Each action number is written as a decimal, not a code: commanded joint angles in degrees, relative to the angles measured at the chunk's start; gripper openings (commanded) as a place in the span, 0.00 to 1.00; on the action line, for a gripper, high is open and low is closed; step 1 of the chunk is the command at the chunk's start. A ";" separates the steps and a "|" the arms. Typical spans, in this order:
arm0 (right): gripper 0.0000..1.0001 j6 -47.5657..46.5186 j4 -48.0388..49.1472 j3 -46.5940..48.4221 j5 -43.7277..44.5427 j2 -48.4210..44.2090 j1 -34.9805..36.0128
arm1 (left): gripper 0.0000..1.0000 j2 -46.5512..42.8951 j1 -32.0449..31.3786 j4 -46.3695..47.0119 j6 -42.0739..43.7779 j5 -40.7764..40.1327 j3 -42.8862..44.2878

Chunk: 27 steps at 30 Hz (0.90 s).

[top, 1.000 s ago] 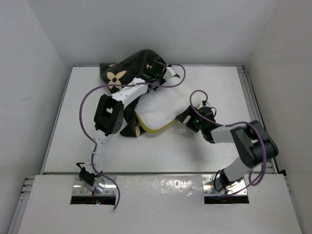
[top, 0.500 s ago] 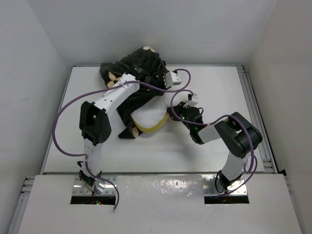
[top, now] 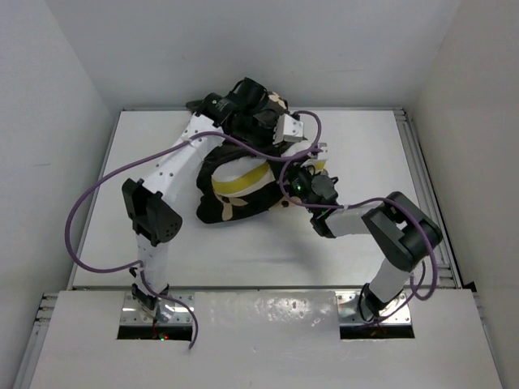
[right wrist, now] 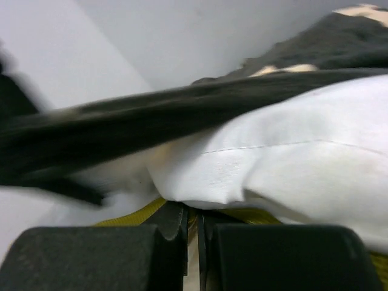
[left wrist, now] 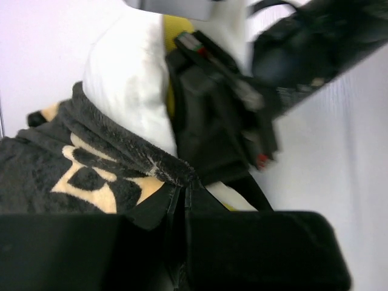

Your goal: Put the pillow into the pillowcase

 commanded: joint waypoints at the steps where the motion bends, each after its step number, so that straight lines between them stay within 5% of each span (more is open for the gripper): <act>1: 0.00 1.53 19.76 3.63 12.71 5.66 -5.18 | 0.00 -7.75 -5.14 -7.45 -3.07 18.20 -1.76; 8: 0.00 1.43 -5.12 20.94 24.82 11.99 -3.17 | 0.00 -9.95 -9.52 -7.36 -5.97 20.13 -1.95; 13: 0.00 15.28 -37.45 31.49 35.74 14.18 -3.60 | 0.00 -11.62 -10.68 -7.45 -7.02 21.54 -4.06; 18: 0.00 24.89 -33.80 24.83 28.73 15.77 -5.71 | 0.00 -13.90 -6.37 -7.36 -8.26 21.63 -4.67; 23: 0.00 10.52 -15.01 18.78 5.80 16.05 -3.97 | 0.00 -16.36 -3.74 -5.01 -6.14 11.37 -17.01; 27: 0.04 10.22 -4.72 11.04 -3.44 13.14 -3.43 | 0.00 -17.59 2.49 10.43 -14.47 -2.06 -29.62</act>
